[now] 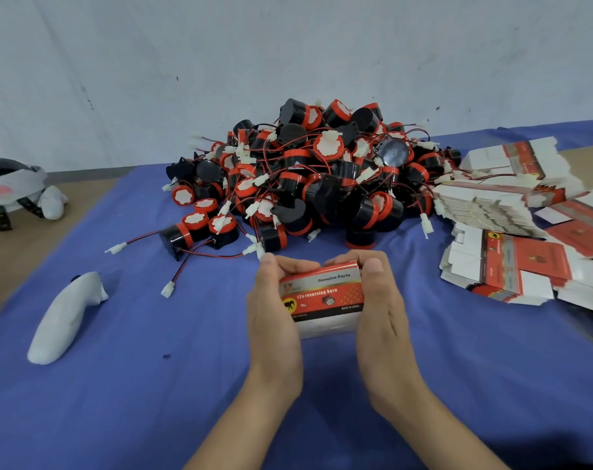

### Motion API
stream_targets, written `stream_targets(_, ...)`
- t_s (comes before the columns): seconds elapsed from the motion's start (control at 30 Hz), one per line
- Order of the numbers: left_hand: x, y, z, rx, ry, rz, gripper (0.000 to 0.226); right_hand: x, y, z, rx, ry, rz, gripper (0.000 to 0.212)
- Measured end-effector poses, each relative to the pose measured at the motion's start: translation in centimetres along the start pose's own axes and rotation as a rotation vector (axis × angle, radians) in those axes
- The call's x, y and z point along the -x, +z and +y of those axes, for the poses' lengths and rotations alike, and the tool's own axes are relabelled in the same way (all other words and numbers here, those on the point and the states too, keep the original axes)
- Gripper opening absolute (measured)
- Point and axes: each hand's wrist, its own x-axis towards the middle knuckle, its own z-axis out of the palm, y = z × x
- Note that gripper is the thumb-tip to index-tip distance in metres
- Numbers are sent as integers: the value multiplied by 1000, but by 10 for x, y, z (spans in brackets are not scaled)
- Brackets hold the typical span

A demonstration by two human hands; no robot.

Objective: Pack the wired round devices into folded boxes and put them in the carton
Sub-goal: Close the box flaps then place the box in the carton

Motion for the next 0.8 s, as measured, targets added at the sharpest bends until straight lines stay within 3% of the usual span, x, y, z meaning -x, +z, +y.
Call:
stream_targets(0.27, -7, 4, 5, 172, -27, 61, 59, -3, 16, -4, 20, -65, 121, 40)
stream_targets(0.53, -6, 7, 8, 130, -6, 63, 64, -2, 15, -5, -14, -60, 121, 39)
stream_targets(0.67, -8, 6, 11, 97, 6, 90, 67, -4, 11, -7, -47, 4, 33, 36)
stream_targets(0.8, -11, 2, 11, 65, 32, 147, 70, -2, 7, -10, -3, 53, -142, 17)
